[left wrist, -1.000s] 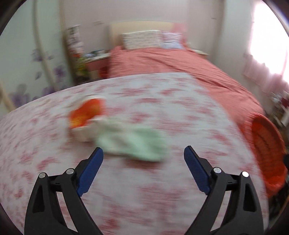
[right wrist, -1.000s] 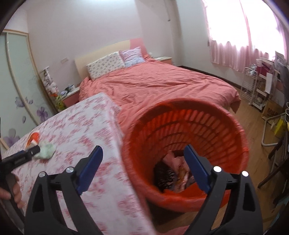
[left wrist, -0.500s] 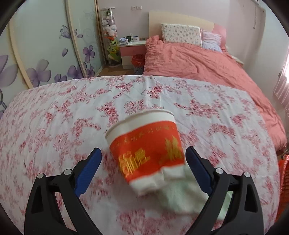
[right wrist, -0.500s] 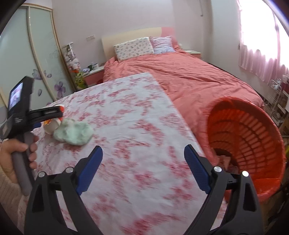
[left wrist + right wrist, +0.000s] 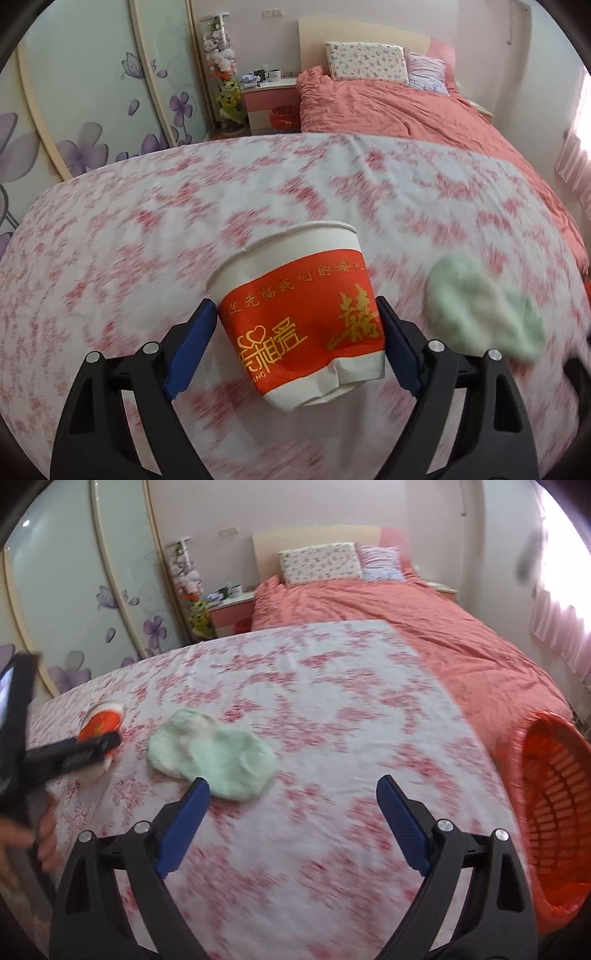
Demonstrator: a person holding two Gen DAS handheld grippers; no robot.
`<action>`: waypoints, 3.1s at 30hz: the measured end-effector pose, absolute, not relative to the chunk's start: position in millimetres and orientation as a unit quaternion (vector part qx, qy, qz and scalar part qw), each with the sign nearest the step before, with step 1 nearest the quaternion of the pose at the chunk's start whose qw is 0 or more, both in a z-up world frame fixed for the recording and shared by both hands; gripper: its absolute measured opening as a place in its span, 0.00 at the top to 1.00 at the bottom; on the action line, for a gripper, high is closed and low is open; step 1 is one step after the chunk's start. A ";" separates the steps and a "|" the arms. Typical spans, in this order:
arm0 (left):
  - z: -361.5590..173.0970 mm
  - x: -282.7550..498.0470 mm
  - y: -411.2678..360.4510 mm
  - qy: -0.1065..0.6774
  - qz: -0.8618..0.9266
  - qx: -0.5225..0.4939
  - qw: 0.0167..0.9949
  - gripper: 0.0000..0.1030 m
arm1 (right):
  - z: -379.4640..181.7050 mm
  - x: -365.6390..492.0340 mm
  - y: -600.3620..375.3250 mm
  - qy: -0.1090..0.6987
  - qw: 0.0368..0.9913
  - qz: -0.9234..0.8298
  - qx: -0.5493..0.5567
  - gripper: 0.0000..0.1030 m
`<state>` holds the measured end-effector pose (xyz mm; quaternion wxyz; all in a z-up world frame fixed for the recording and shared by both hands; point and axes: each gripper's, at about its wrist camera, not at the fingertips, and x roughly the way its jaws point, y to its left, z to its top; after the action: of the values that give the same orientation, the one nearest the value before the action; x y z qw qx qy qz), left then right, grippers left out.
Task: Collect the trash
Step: 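Grasp the red-and-white paper cup with the left tool while the right grasps the light-green cloth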
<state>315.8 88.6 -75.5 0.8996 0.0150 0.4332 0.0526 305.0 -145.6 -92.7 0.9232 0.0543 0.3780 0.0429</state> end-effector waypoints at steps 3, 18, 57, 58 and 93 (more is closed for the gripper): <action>-77.3 294.8 102.3 0.428 0.051 0.022 0.902 0.18 | -96.9 321.4 -126.4 0.387 0.919 0.056 0.047 0.13; -92.0 280.0 133.5 0.440 0.063 -0.021 0.896 0.18 | -110.5 364.5 -79.0 0.429 0.901 0.054 -0.006 0.41; -92.0 276.4 131.5 0.437 0.061 -0.029 0.897 0.18 | -114.2 307.0 -107.3 0.437 0.899 0.041 -0.002 0.25; -92.1 276.0 131.9 0.436 0.060 -0.030 0.897 0.18 | -114.4 306.6 -107.4 0.437 0.899 0.040 -0.002 0.24; -90.9 280.8 126.6 0.434 0.052 -0.015 0.899 0.28 | -108.4 303.5 -123.3 0.422 0.904 0.046 0.044 0.75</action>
<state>280.8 126.6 -90.9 0.8991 -0.0146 0.4344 0.0523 303.5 -123.3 -108.4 0.9044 0.0439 0.4218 0.0458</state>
